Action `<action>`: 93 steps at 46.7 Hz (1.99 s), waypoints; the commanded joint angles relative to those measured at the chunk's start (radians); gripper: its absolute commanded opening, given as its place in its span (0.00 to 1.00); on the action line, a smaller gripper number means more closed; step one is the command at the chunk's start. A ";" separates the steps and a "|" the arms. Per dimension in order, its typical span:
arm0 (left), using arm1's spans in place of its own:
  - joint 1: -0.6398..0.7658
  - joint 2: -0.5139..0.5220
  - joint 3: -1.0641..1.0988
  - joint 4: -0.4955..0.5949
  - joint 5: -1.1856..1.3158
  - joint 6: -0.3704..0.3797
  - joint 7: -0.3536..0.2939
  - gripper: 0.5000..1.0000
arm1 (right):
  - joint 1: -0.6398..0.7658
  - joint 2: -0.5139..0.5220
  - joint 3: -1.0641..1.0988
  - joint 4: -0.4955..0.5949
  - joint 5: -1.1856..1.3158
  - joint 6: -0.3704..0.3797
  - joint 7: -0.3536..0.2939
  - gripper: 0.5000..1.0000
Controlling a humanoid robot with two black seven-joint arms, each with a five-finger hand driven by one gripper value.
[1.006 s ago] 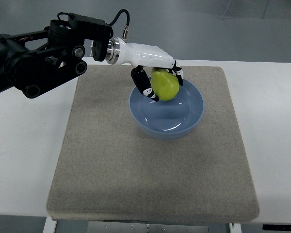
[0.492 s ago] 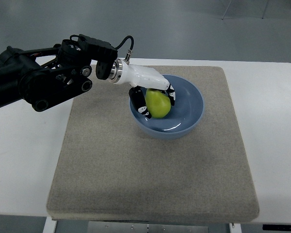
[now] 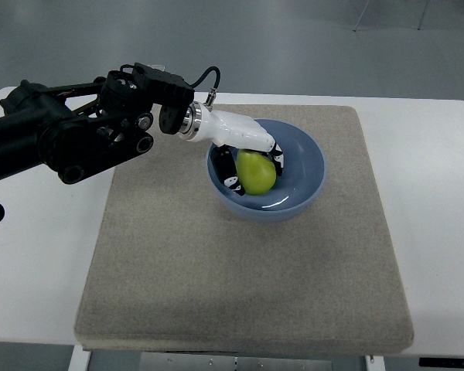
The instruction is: Place pear in bowl with left hand
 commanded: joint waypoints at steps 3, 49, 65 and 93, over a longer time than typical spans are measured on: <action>0.002 0.000 0.000 0.000 -0.009 -0.001 0.000 0.70 | 0.000 0.000 0.000 0.000 0.000 0.000 0.000 0.85; -0.011 0.066 -0.241 0.138 -0.024 0.005 0.001 0.74 | 0.000 0.000 0.000 0.000 0.000 0.000 0.000 0.85; 0.003 0.091 -0.250 0.314 -0.182 0.140 0.008 0.74 | 0.000 0.000 0.000 0.000 0.000 0.000 0.000 0.85; 0.088 -0.011 -0.238 0.653 -0.644 0.484 0.083 0.74 | 0.000 0.000 0.000 0.000 0.000 0.000 0.000 0.85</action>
